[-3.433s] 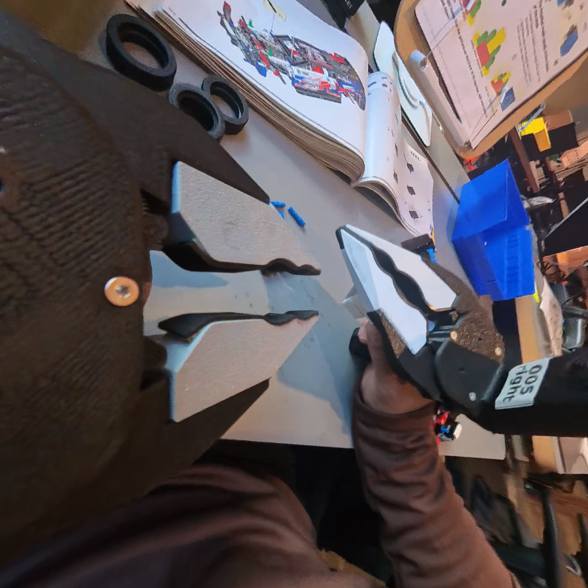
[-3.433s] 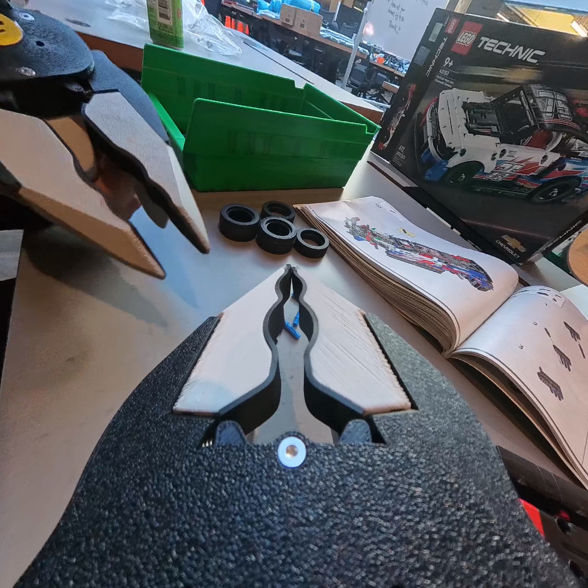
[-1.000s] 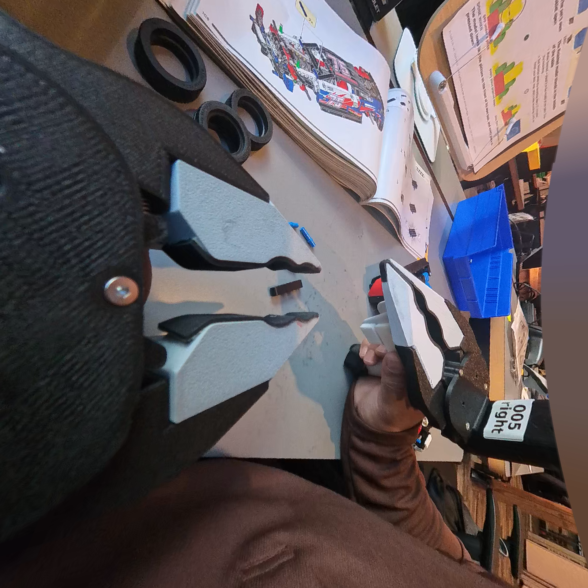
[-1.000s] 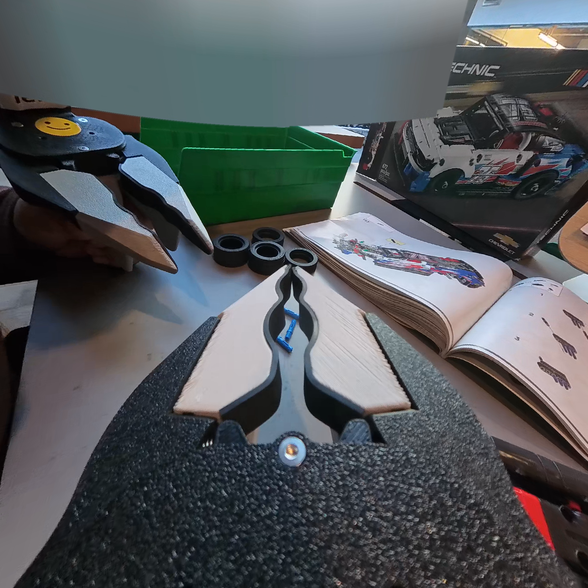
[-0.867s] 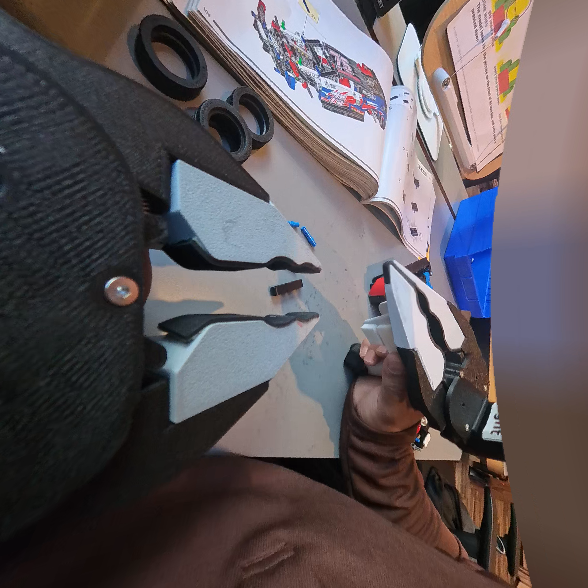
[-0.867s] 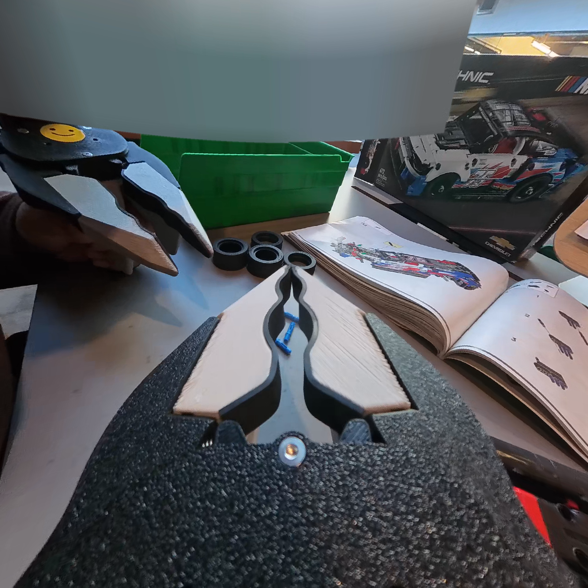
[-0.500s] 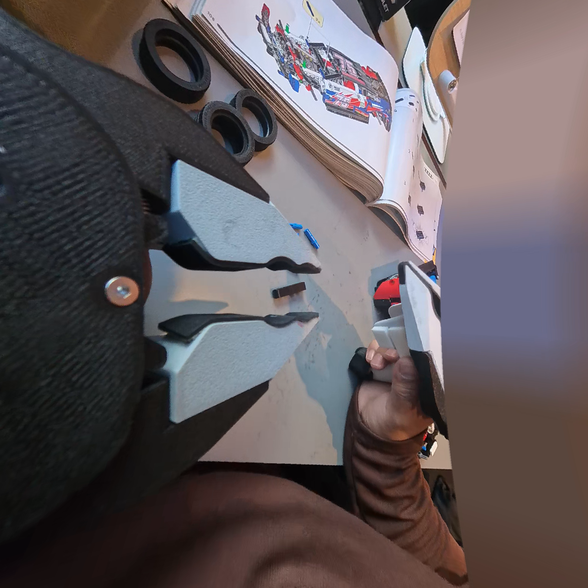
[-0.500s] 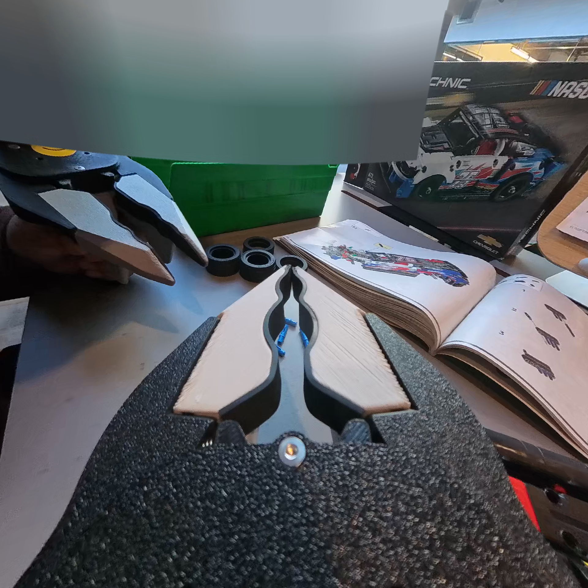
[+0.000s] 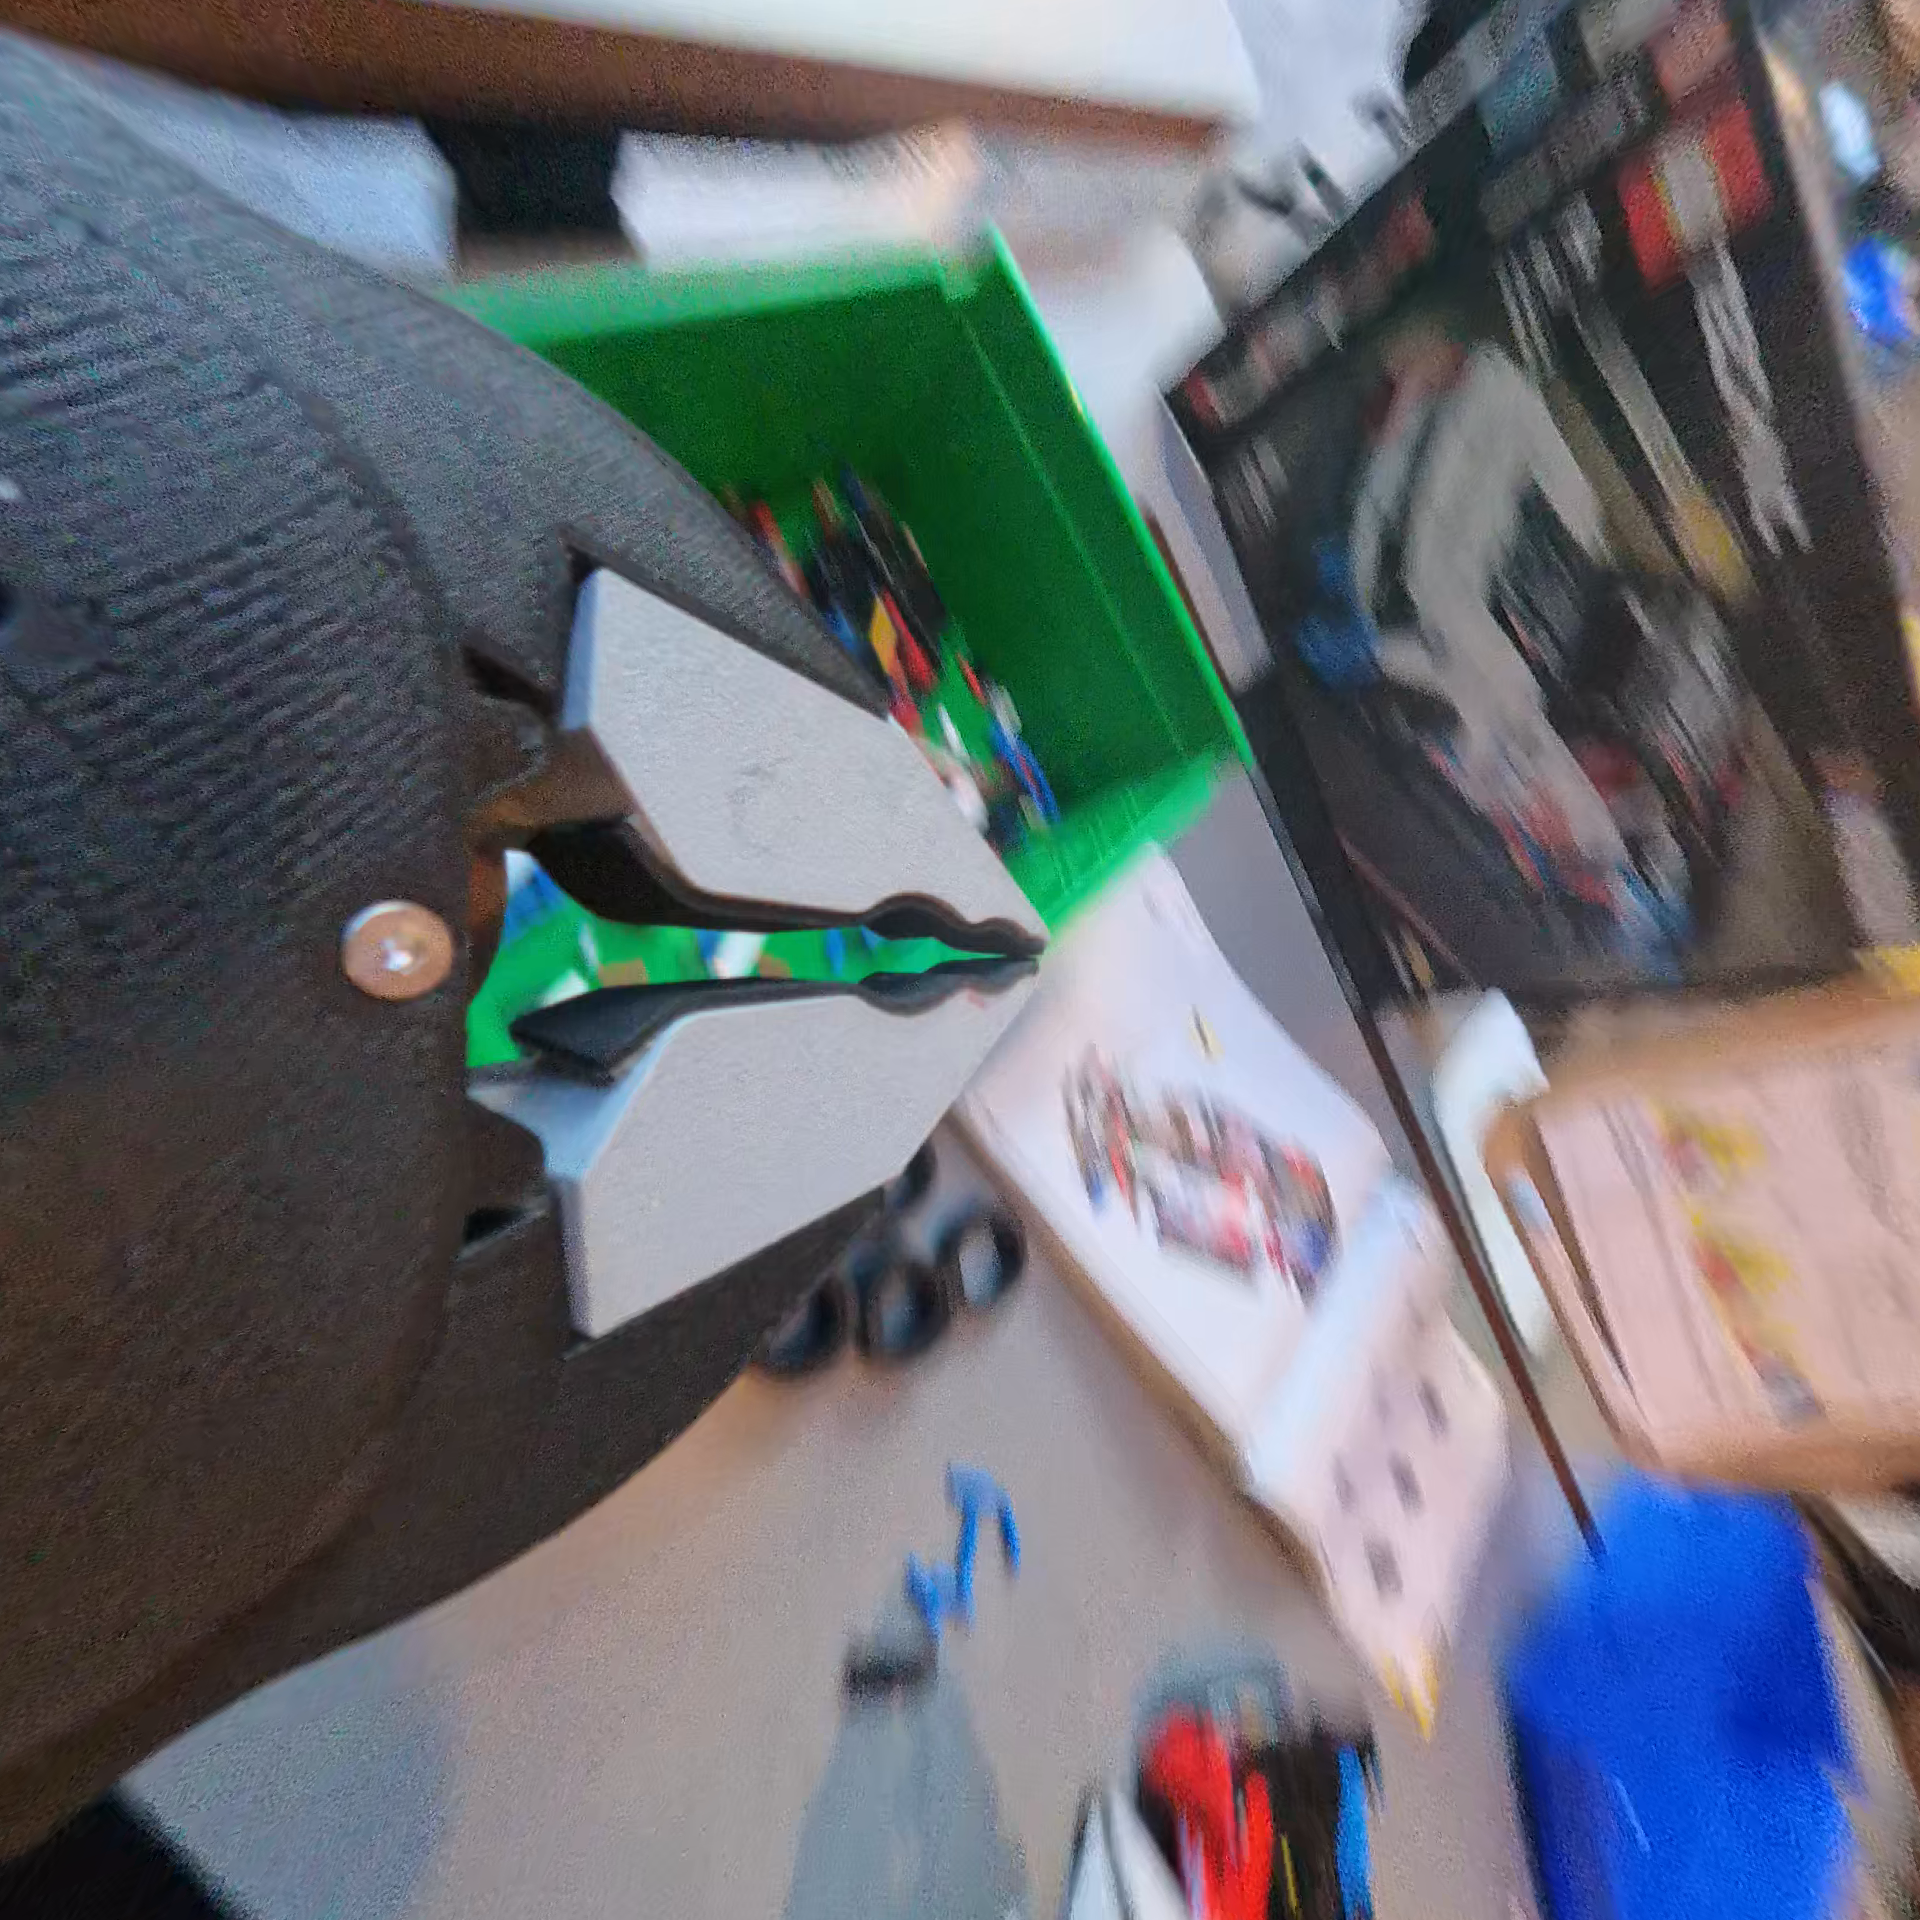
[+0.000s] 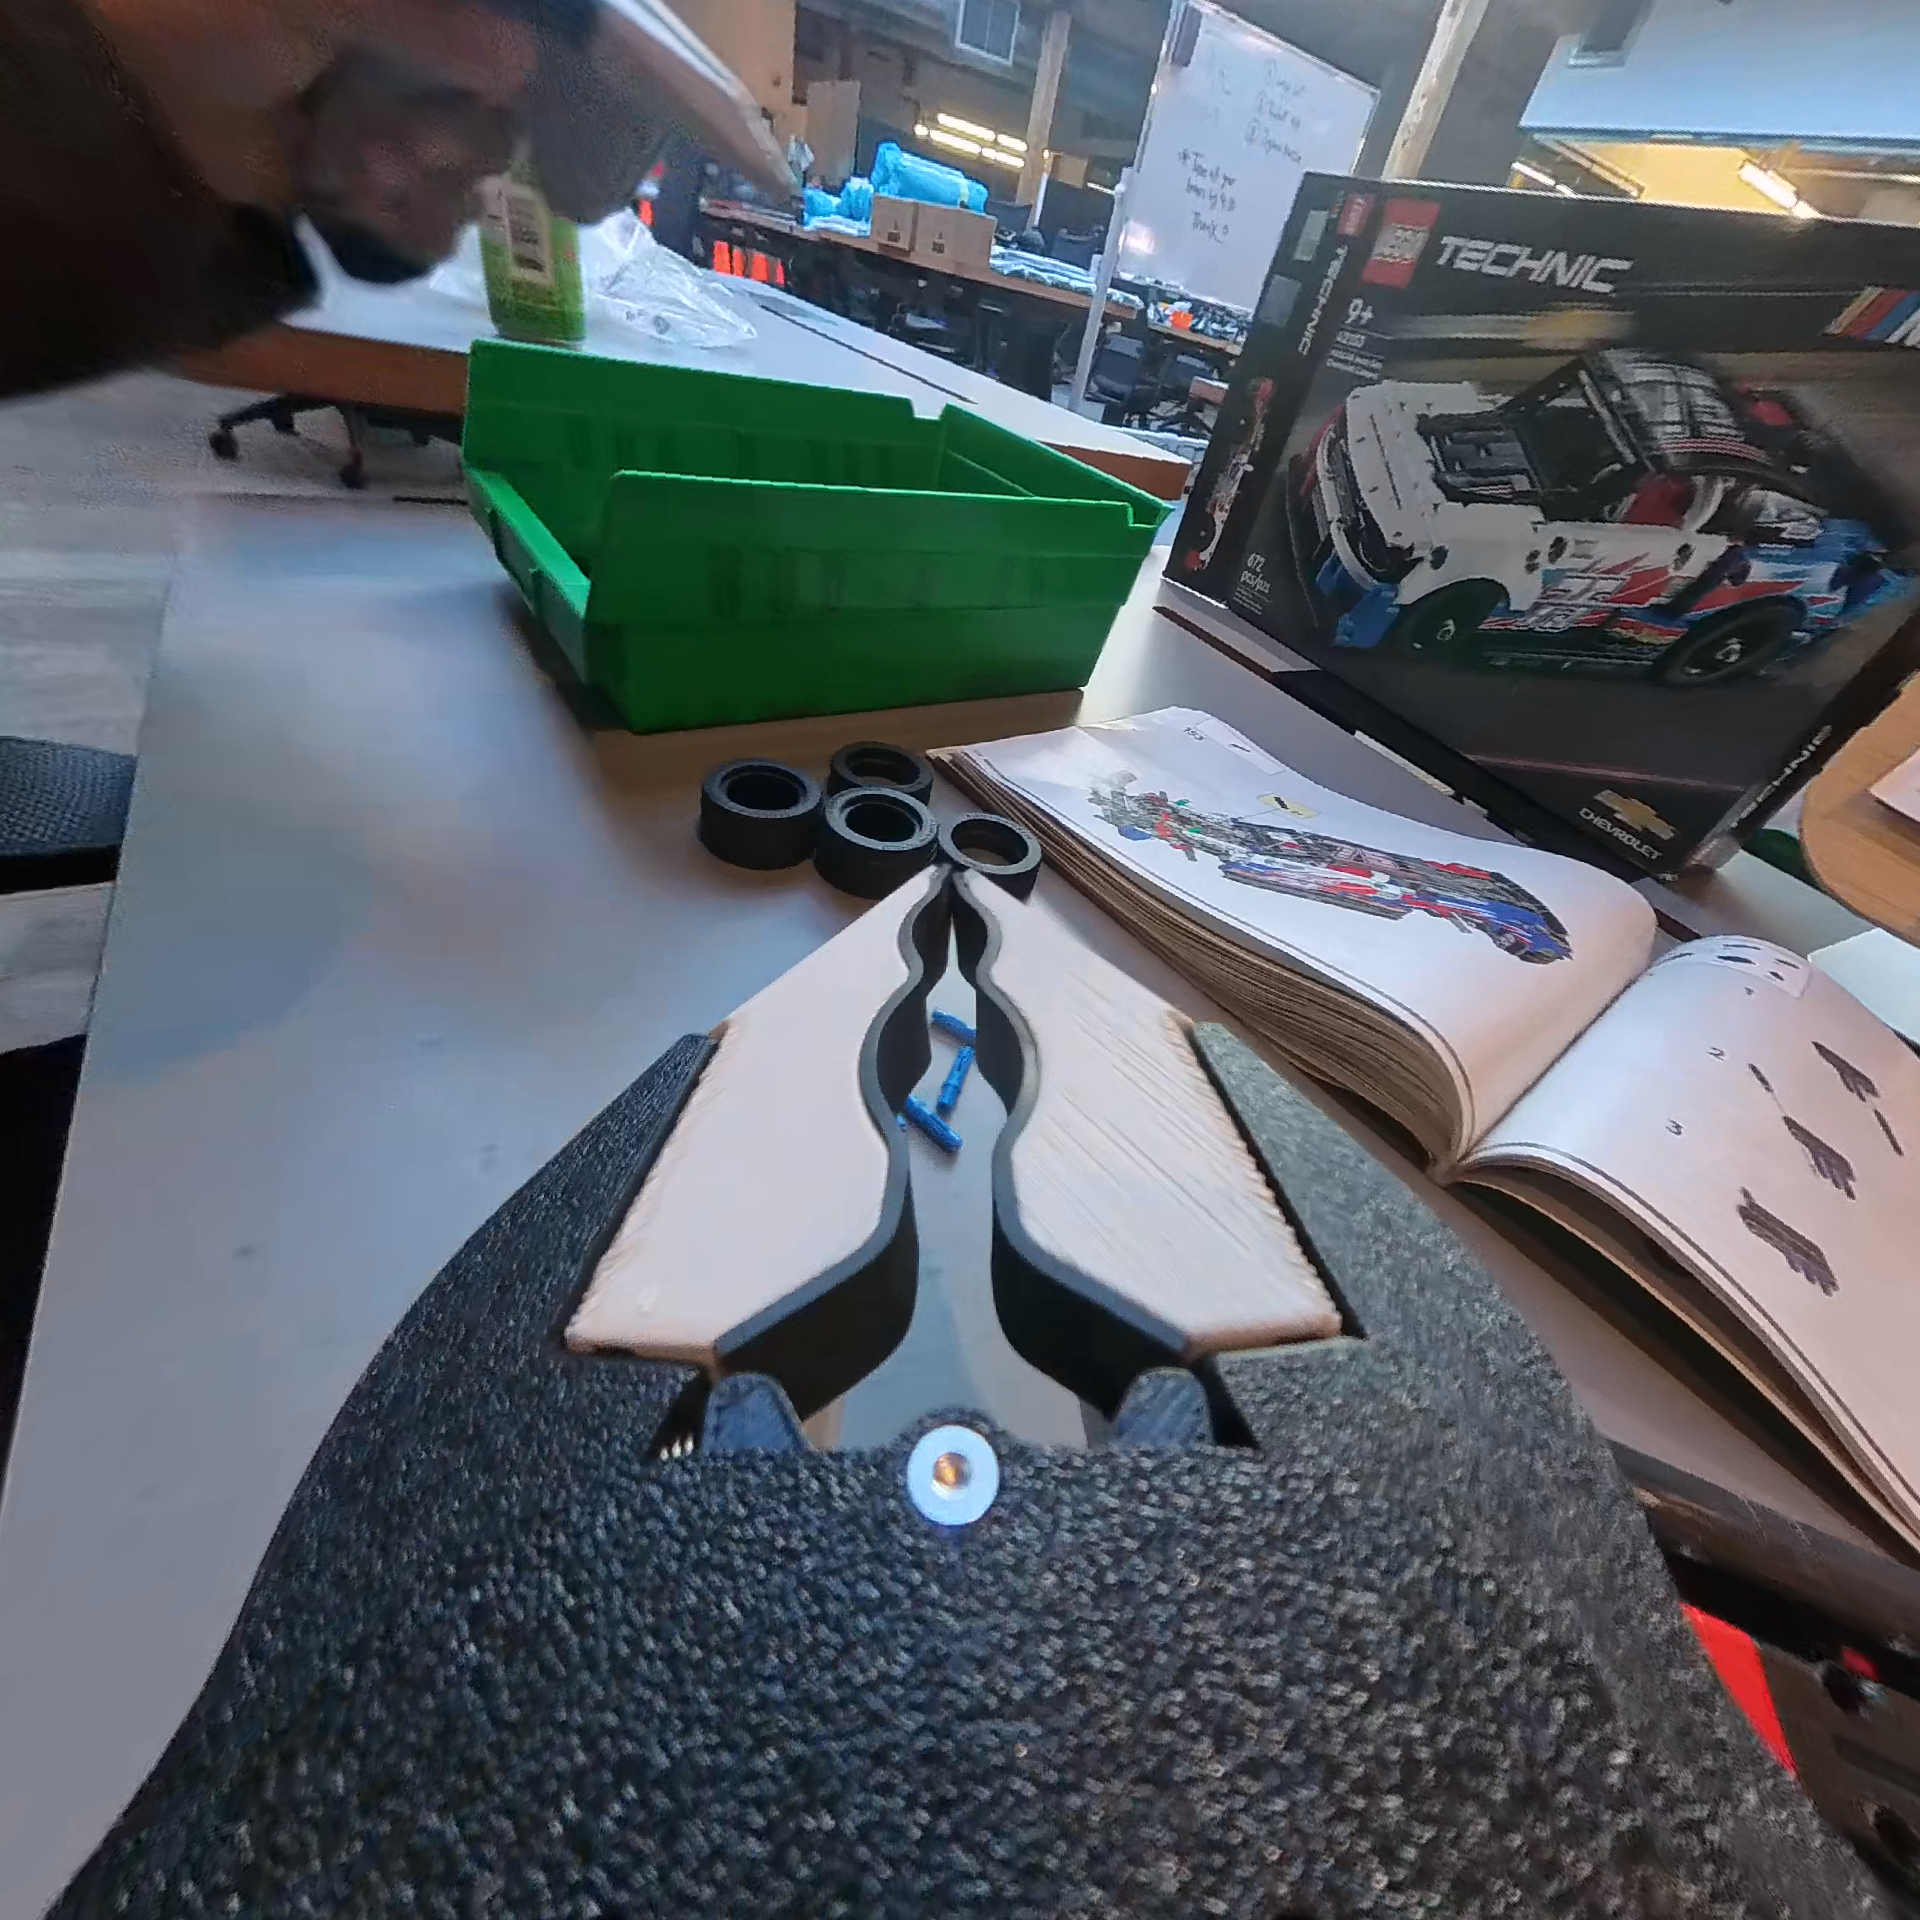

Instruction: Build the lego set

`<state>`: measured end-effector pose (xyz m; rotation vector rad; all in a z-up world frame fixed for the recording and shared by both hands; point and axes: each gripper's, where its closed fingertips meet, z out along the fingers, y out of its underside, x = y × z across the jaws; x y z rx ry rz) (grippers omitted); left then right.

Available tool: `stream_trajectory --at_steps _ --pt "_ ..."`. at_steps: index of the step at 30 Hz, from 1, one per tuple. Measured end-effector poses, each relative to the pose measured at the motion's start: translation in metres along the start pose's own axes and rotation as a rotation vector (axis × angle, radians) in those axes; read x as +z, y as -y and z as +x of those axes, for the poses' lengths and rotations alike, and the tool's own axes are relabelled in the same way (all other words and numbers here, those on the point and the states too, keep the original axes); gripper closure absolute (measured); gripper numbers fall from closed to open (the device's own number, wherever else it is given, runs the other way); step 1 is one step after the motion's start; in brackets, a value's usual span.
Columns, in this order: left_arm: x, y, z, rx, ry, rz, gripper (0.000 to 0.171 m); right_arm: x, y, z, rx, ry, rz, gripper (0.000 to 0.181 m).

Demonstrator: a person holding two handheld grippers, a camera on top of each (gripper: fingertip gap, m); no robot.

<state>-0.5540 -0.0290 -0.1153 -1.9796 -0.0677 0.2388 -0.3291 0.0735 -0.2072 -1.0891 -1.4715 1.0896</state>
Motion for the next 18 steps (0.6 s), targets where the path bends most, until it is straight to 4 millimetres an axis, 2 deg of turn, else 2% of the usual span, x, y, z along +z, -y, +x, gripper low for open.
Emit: stream_trajectory --at_steps 1,2,3,5,9,12,15,18 --pt "0.001 -0.004 -0.039 -0.011 0.093 -0.071 0.171 0.0 0.0 -0.002 -0.005 0.008 -0.003 0.181" --pt "0.003 -0.01 -0.072 -0.041 0.16 -0.143 0.161 0.001 0.0 -0.004 -0.01 0.014 -0.005 0.181" --pt "0.009 -0.019 -0.094 -0.087 0.177 -0.22 0.15 0.001 -0.001 -0.006 -0.015 0.02 -0.007 0.181" --pt "0.027 -0.043 -0.118 -0.179 0.162 -0.389 0.148 0.002 -0.001 -0.01 -0.026 0.032 -0.011 0.181" --pt "0.067 -0.103 -0.141 -0.239 0.187 -0.701 0.132 0.003 -0.002 -0.018 -0.053 0.057 -0.023 0.181" --pt "0.08 -0.141 -0.157 -0.261 0.264 -0.891 0.132 0.002 -0.001 -0.023 -0.062 0.073 -0.02 0.181" --pt "0.084 -0.157 -0.166 -0.315 0.315 -0.964 0.151 -0.002 0.002 -0.03 -0.043 0.108 -0.002 0.181" --pt "0.084 -0.16 -0.169 -0.321 0.356 -0.998 0.159 -0.008 0.004 -0.038 -0.025 0.141 0.015 0.181"
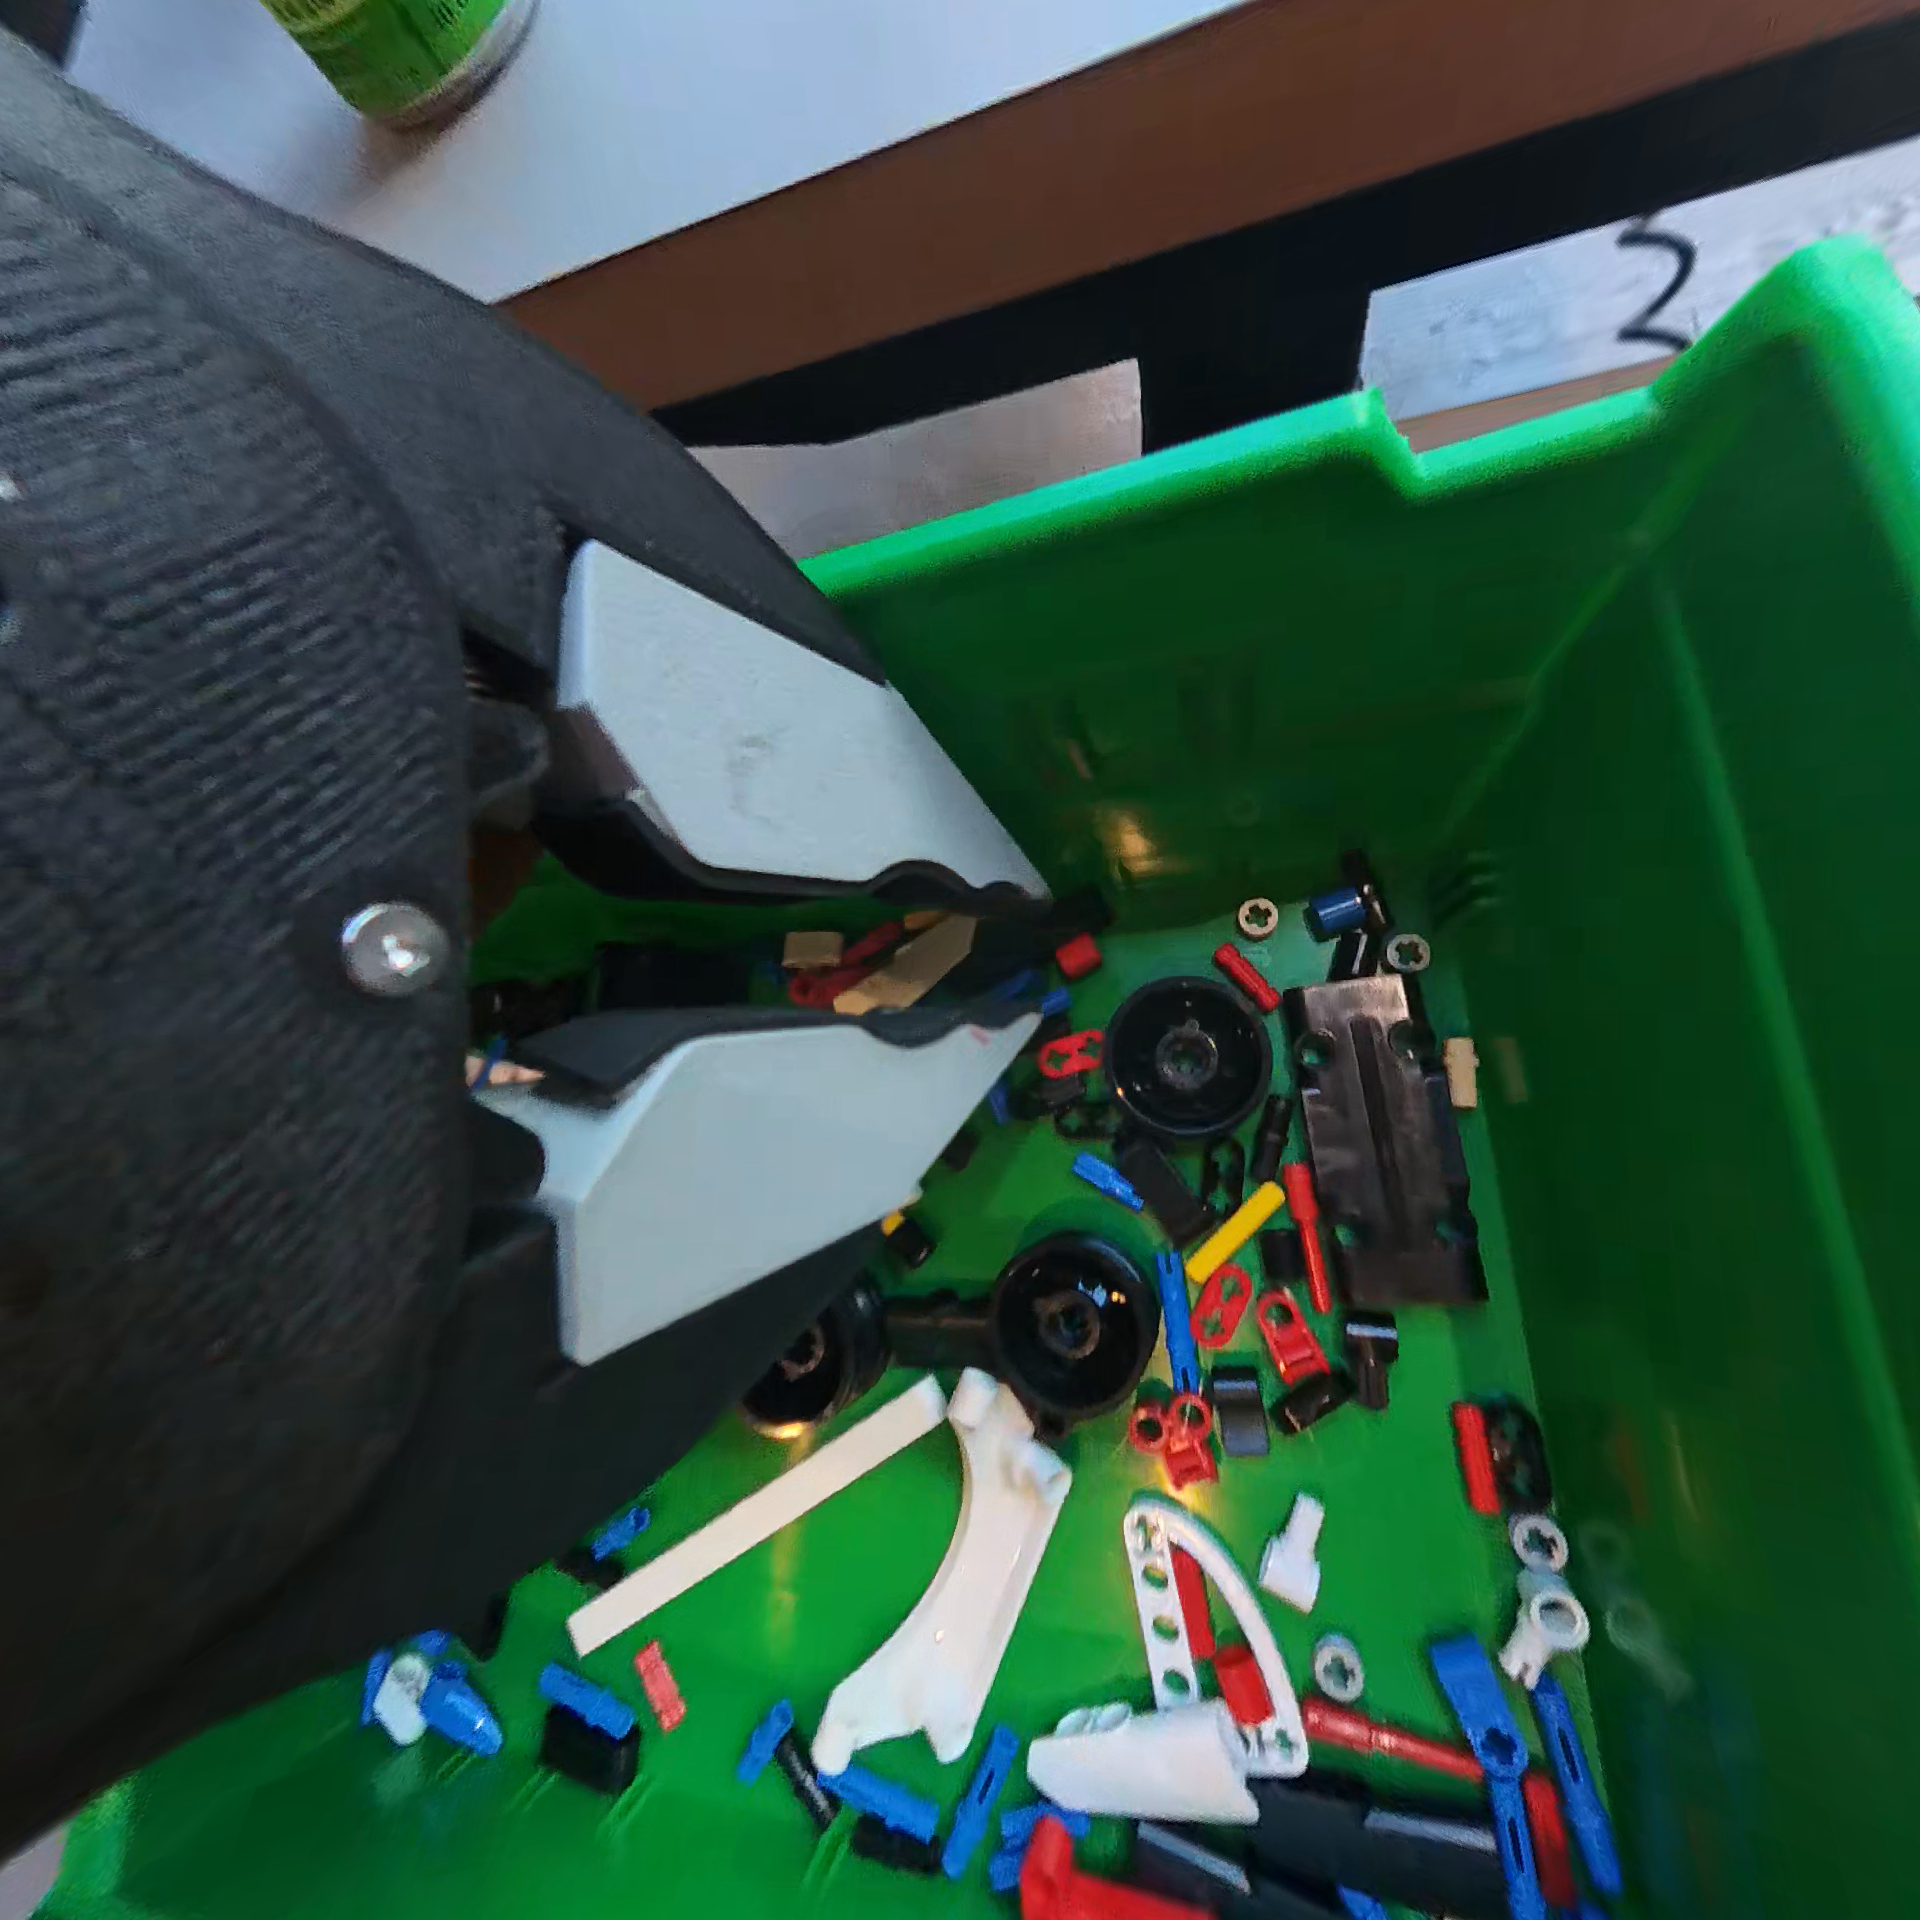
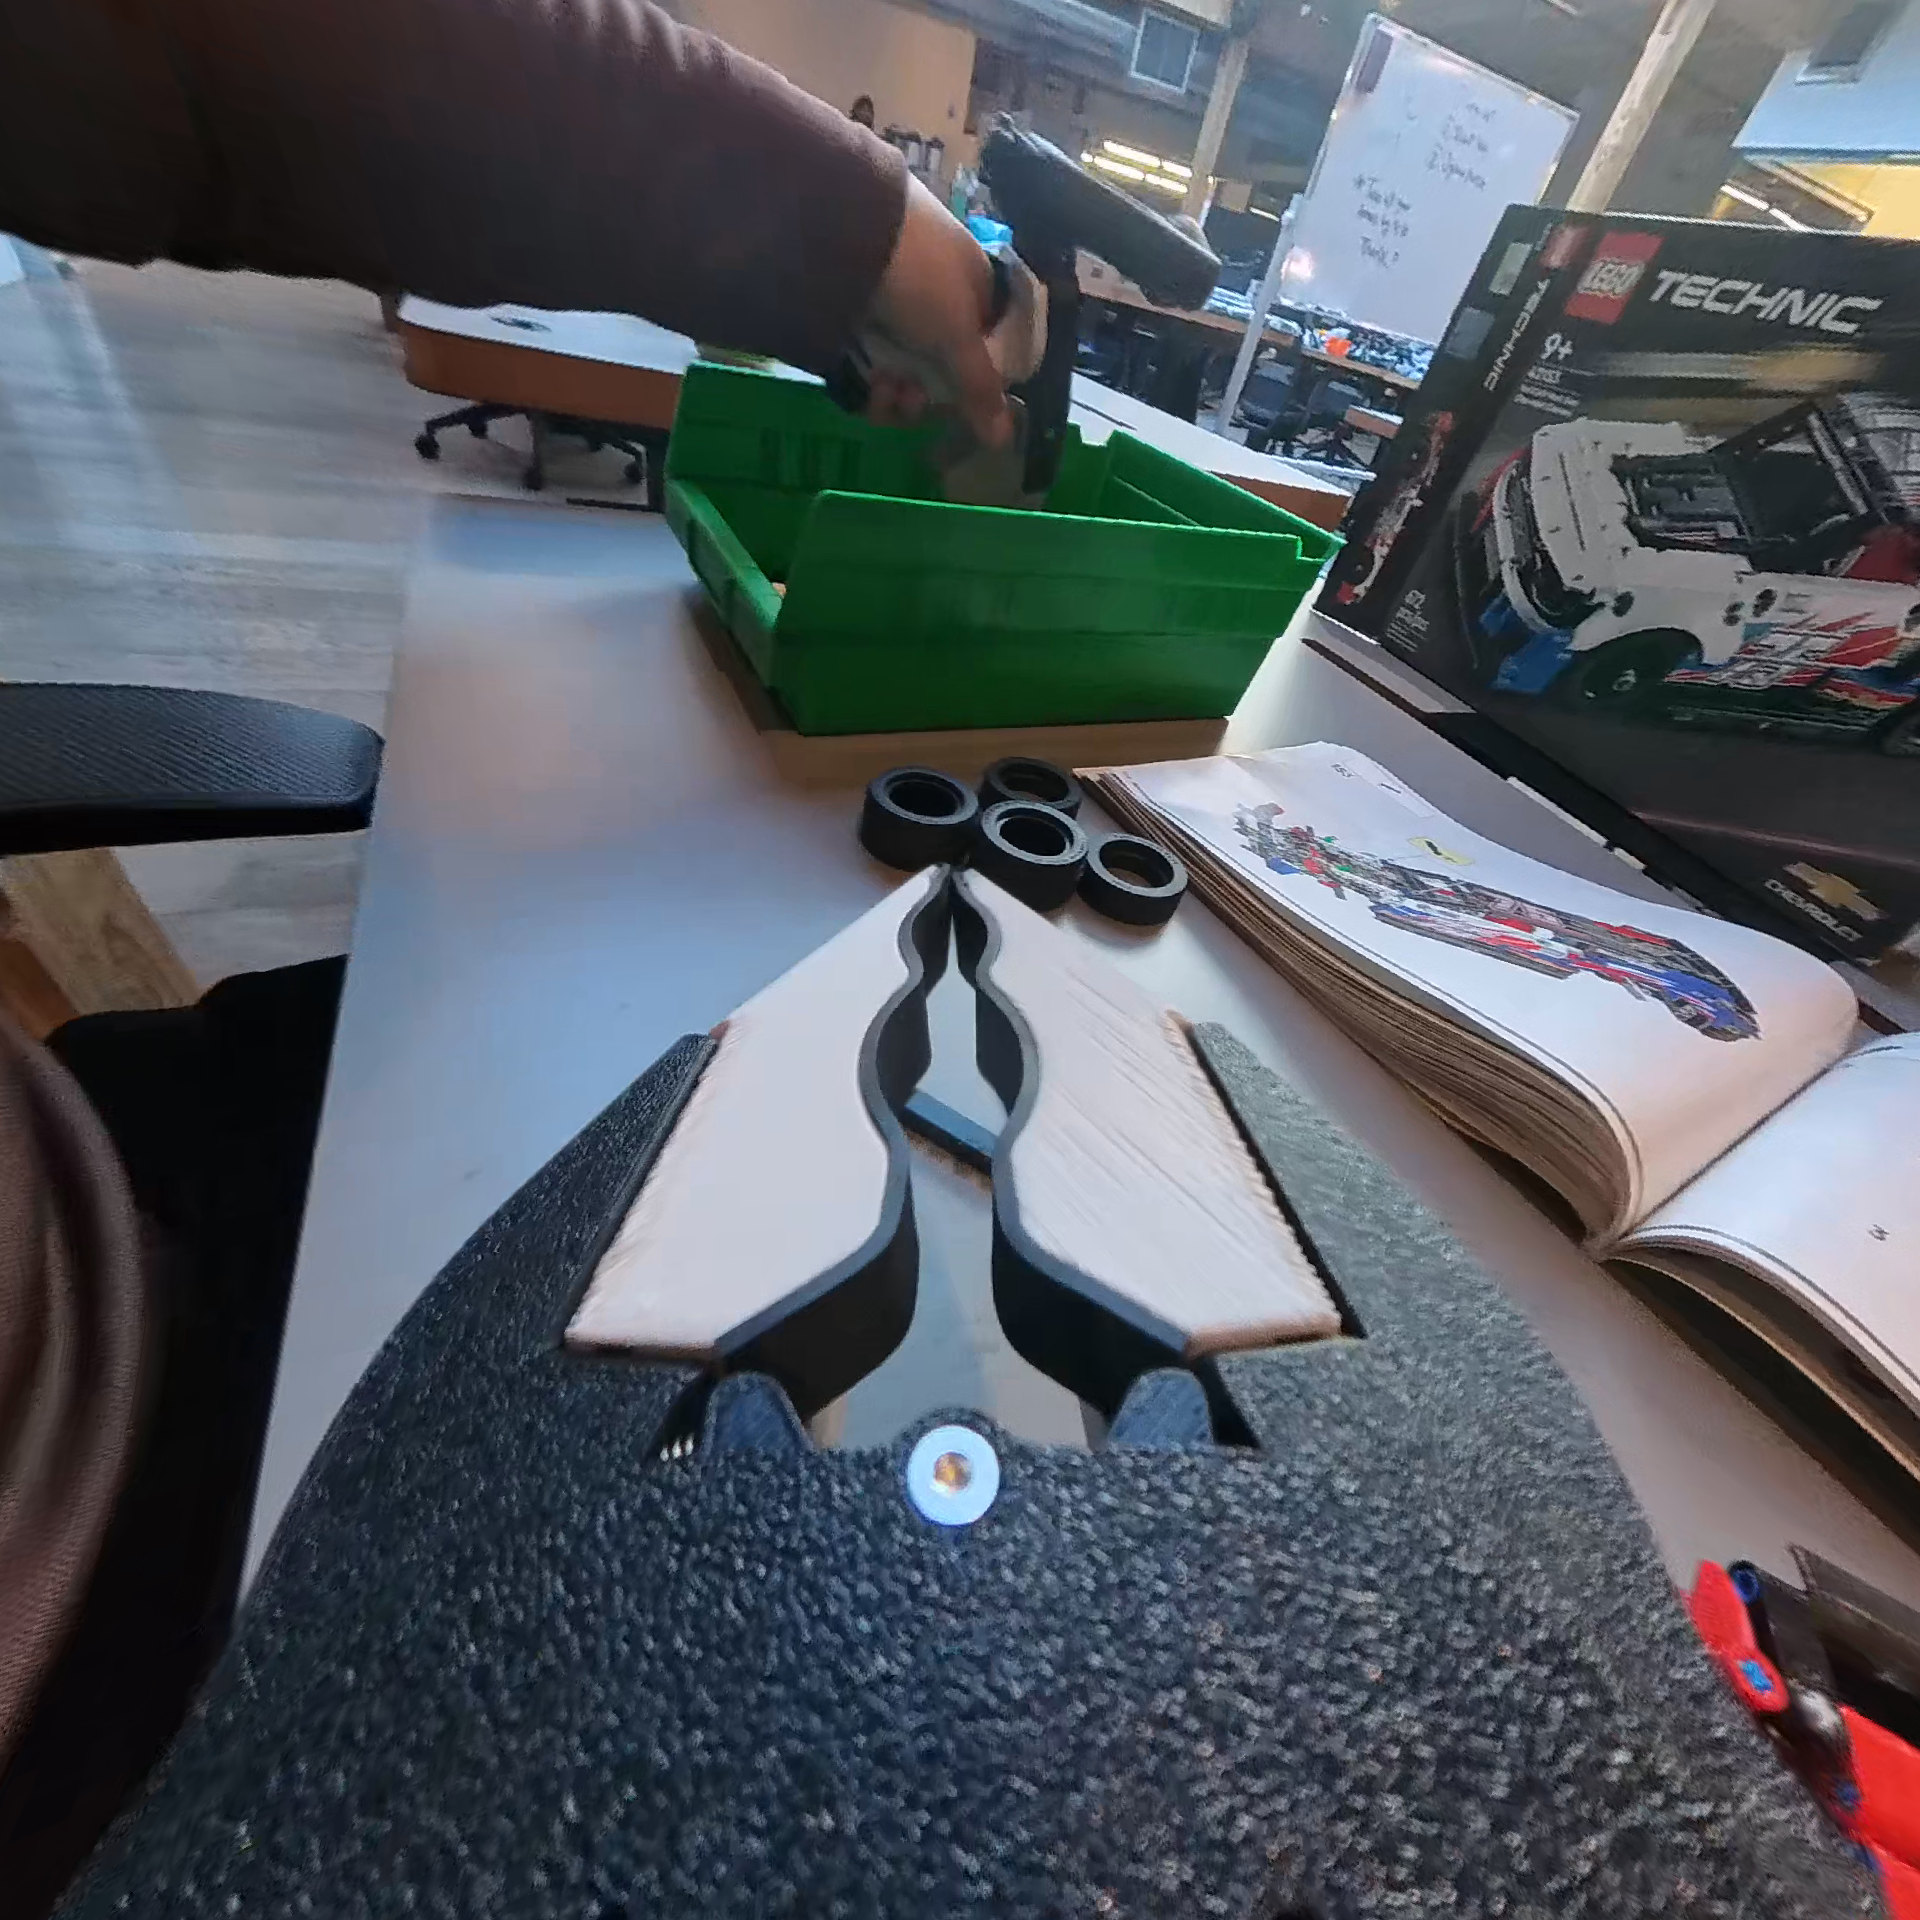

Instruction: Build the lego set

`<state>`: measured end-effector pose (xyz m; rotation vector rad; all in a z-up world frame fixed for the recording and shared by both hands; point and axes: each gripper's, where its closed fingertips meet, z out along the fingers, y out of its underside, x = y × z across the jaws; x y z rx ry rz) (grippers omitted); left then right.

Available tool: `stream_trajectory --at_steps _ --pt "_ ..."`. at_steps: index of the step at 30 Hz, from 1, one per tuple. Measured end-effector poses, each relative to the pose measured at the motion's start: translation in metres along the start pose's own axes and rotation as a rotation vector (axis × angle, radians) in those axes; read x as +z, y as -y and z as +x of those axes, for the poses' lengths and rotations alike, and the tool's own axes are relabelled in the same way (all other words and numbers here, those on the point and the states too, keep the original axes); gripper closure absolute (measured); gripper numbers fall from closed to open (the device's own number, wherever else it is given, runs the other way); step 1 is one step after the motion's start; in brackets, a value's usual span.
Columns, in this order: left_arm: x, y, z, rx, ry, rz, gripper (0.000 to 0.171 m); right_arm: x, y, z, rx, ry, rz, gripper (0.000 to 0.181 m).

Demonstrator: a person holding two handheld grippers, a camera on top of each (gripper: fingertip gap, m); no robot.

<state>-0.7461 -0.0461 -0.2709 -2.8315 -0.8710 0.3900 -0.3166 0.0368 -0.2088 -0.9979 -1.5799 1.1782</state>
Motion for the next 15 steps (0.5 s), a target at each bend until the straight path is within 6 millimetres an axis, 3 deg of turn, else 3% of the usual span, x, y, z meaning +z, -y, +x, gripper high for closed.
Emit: stream_trajectory --at_steps 6,10,12,14,15 --pt "0.01 -0.024 -0.002 0.069 0.109 -0.151 0.166 -0.006 0.006 -0.013 0.045 0.057 0.033 0.181" --pt "0.013 -0.019 -0.006 0.042 0.146 -0.136 0.171 -0.009 0.009 -0.018 0.073 0.081 0.048 0.181" --pt "0.013 -0.016 0.001 0.024 0.09 -0.12 0.171 -0.009 0.009 -0.021 0.076 0.089 0.049 0.181" --pt "0.012 -0.018 0.027 -0.029 -0.097 -0.144 0.171 -0.009 0.009 -0.023 0.075 0.095 0.049 0.181" --pt "0.013 -0.019 0.03 -0.033 -0.115 -0.152 0.171 -0.009 0.009 -0.024 0.07 0.097 0.046 0.181"
